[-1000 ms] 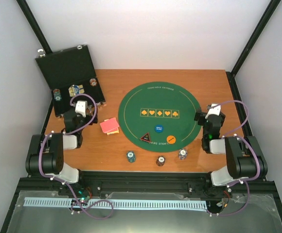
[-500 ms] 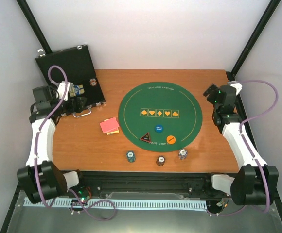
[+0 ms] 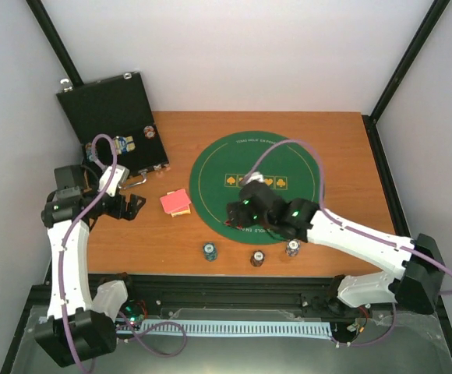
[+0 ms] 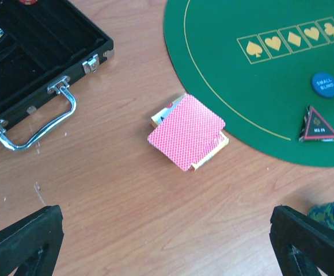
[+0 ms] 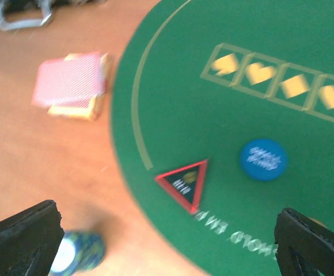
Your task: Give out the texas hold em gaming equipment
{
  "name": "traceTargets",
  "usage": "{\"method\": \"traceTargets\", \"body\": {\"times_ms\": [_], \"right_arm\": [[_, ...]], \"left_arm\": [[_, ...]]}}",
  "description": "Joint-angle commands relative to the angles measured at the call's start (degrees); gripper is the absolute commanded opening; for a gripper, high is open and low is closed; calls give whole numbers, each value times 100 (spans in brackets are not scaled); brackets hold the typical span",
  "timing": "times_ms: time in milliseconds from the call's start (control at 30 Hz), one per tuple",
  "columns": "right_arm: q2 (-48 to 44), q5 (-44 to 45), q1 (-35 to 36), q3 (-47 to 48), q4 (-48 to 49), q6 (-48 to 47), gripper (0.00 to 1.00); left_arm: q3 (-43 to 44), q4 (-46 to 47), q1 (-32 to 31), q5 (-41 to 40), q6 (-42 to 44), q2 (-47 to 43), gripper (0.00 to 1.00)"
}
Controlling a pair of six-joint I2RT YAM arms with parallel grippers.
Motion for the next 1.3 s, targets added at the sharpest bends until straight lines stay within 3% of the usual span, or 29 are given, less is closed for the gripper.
{"method": "traceTargets", "body": {"times_ms": [0,100,233,333,533,867,1033,1267], "right_arm": [[454,198,1147,457,-634,275,100],[904,150,1599,721,-705,260,100],[1041,114,1607,774,-695,386,100],[1106,-40,1321,750,-761,466,96],[1305,-828,405,307,-443,310,76],[2665,-1750,-429,323,10,-356,75],[3051,-1884,-483,473,54,-584,75],[3361,-1826,-483,597,15,-743,63]], "left_arm": [[-32,-283,15,-295,306,-315,100],[-104,-7,15,-643,243,-161,100],[-172,116,12,-630,274,-28,100],[-133,119,15,-566,258,39,100],[-40,211,13,-546,294,107,100],[246,488,13,-791,-79,494,100],[357,433,17,-702,-113,540,100],[469,445,12,-786,-174,612,100]]}}
